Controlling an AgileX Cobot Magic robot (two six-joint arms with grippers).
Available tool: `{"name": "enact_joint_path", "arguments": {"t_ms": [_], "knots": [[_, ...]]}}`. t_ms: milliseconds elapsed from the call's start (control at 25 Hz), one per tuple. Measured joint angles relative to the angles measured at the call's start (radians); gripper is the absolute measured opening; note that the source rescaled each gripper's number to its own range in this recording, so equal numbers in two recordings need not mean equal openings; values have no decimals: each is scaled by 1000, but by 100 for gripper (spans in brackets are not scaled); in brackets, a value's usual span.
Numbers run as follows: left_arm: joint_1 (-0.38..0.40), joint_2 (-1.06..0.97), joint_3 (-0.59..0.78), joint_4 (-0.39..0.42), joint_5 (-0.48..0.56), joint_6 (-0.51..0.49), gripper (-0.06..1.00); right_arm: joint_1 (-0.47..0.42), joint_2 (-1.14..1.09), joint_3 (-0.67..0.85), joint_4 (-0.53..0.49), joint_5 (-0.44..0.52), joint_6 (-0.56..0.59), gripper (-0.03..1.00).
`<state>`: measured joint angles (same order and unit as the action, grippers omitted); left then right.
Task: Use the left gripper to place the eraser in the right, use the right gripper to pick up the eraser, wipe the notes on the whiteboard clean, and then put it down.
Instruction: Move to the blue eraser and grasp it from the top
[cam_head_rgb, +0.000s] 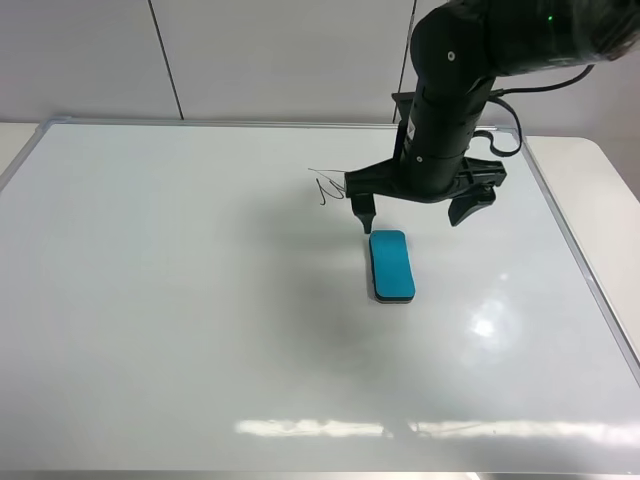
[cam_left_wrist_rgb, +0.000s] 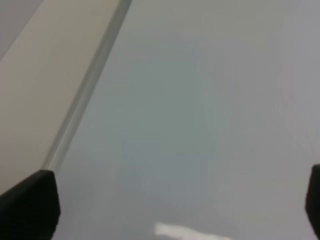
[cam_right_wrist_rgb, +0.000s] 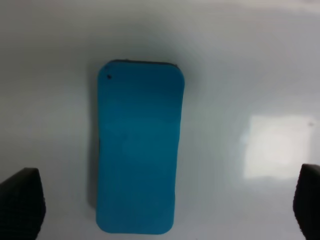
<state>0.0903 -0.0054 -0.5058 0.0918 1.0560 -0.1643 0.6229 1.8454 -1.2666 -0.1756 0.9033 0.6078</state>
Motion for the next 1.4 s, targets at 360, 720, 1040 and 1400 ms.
{"name": "enact_joint_path", "arguments": {"t_ms": [360, 720, 1040, 1400], "knots": [[0, 0, 0, 0, 0, -1, 100, 9, 44, 0, -55, -14, 34, 100], [0, 0, 0, 0, 0, 0, 100, 9, 68, 44, -14, -115, 35, 100], [0, 0, 0, 0, 0, 0, 100, 9, 68, 109, 41, -187, 34, 100], [0, 0, 0, 0, 0, 0, 100, 9, 68, 180, 69, -274, 34, 100]]}}
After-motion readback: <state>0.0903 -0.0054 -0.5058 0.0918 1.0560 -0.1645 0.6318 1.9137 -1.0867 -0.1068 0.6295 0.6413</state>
